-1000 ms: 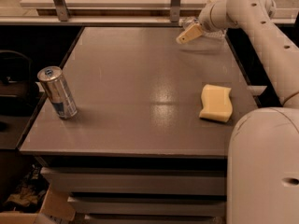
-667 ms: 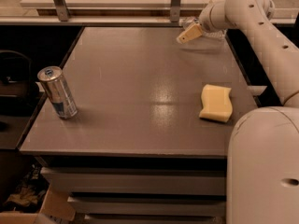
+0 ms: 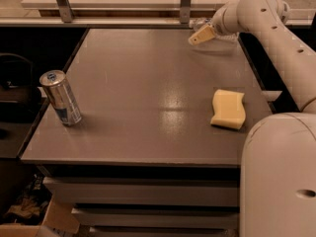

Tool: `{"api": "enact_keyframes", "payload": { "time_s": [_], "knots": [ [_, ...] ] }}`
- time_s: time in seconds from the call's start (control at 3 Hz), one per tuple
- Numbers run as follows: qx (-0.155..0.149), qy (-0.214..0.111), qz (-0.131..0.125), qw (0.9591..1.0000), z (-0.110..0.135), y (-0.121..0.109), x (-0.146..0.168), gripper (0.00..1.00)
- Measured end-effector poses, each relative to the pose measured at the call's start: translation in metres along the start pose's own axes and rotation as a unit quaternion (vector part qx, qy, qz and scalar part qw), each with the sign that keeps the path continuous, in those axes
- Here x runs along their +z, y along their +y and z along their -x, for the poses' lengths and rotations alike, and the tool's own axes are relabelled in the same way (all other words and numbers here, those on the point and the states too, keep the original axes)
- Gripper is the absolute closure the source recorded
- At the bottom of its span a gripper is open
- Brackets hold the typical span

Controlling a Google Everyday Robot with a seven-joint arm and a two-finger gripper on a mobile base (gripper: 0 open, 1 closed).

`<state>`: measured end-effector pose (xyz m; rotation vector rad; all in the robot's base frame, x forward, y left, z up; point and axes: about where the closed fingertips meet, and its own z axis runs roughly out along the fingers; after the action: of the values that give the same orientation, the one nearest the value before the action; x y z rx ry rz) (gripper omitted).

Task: Move water bottle near redbull can

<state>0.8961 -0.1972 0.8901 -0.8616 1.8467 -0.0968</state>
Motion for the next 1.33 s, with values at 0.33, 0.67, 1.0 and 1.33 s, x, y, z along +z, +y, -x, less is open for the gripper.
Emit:
{"api": "enact_keyframes", "payload": {
  "time_s": [0.33, 0.67, 1.0, 1.33],
  "knots": [
    [0.017, -0.004, -0.011, 0.9998, -0.001, -0.007, 0.003, 0.0],
    [0.029, -0.006, -0.015, 0.9994, -0.003, -0.009, 0.01, 0.0],
    [0.038, -0.003, -0.017, 0.9991, -0.008, -0.011, 0.016, 0.0],
    [0.046, 0.003, -0.017, 0.9988, -0.014, -0.012, 0.022, 0.17]
  ]
}}
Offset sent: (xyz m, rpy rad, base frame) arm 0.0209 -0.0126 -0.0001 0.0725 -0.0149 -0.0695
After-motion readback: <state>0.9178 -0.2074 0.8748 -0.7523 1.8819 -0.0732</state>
